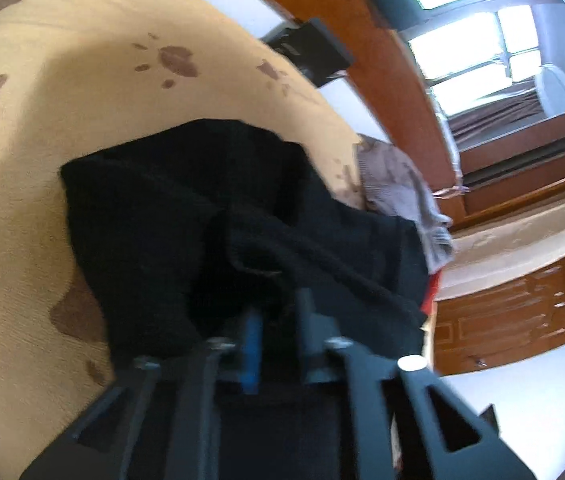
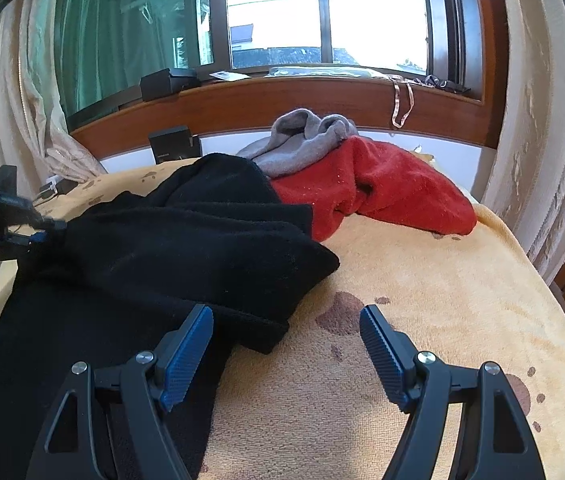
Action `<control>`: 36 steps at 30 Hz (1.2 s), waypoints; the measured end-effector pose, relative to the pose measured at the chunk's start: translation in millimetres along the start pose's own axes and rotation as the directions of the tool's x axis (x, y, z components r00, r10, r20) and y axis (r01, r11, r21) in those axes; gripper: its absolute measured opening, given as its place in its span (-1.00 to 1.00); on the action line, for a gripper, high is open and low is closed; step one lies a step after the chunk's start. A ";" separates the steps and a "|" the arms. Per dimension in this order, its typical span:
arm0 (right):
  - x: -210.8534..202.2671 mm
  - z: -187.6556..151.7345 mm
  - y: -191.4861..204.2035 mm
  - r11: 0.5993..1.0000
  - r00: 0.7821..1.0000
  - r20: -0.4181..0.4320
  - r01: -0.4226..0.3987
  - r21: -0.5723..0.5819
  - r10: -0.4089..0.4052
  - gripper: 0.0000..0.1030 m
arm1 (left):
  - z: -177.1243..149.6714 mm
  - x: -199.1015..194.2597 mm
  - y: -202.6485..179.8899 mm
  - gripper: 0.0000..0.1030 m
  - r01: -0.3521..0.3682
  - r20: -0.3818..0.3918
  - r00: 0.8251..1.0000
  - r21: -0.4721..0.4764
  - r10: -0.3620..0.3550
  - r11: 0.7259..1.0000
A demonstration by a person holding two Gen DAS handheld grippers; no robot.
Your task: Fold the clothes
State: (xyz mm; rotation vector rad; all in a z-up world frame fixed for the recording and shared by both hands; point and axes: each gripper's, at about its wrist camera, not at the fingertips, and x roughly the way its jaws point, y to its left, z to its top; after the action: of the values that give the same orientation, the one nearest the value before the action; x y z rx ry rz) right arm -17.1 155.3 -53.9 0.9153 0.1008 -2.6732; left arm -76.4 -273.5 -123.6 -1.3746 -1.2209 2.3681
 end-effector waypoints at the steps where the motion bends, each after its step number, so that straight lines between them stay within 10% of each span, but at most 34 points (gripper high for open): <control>1: 0.0 0.2 0.1 1.000 1.000 0.002 0.001 -0.004 -0.001 0.51 | -0.8 -0.1 4.6 -0.90 -0.008 0.004 1.000 -0.006 0.008 1.000; 11: -5.3 -1.0 11.1 0.994 0.999 0.020 0.051 -0.092 -0.049 0.51 | -20.4 -64.7 10.3 -0.92 0.010 0.189 0.982 0.023 -0.014 1.000; 25: 26.3 23.1 46.2 0.959 0.994 0.002 0.105 -0.263 -0.108 0.51 | -59.6 -70.7 30.5 -0.87 -0.266 0.221 0.948 0.156 0.229 0.951; 27: 47.1 18.9 51.3 0.930 0.981 -0.078 0.144 -0.338 -0.180 0.51 | -60.9 -73.5 27.3 -0.72 -0.289 0.232 0.941 0.173 0.246 0.941; 31: 50.0 11.7 49.6 0.906 0.971 -0.111 0.151 -0.395 -0.210 0.51 | -61.7 -94.0 38.8 0.51 -0.322 0.263 0.923 0.122 0.282 0.939; 36: 41.8 21.7 47.5 0.898 0.965 -0.063 0.212 -0.387 -0.255 0.52 | -60.1 -124.8 54.5 0.54 -0.332 0.338 0.890 0.023 0.306 0.943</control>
State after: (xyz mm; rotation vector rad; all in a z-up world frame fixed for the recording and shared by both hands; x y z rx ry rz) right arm -46.1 95.4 -60.5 0.9726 0.7704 -2.6679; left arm 55.8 -335.4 -94.4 -1.2723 -1.0144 2.9404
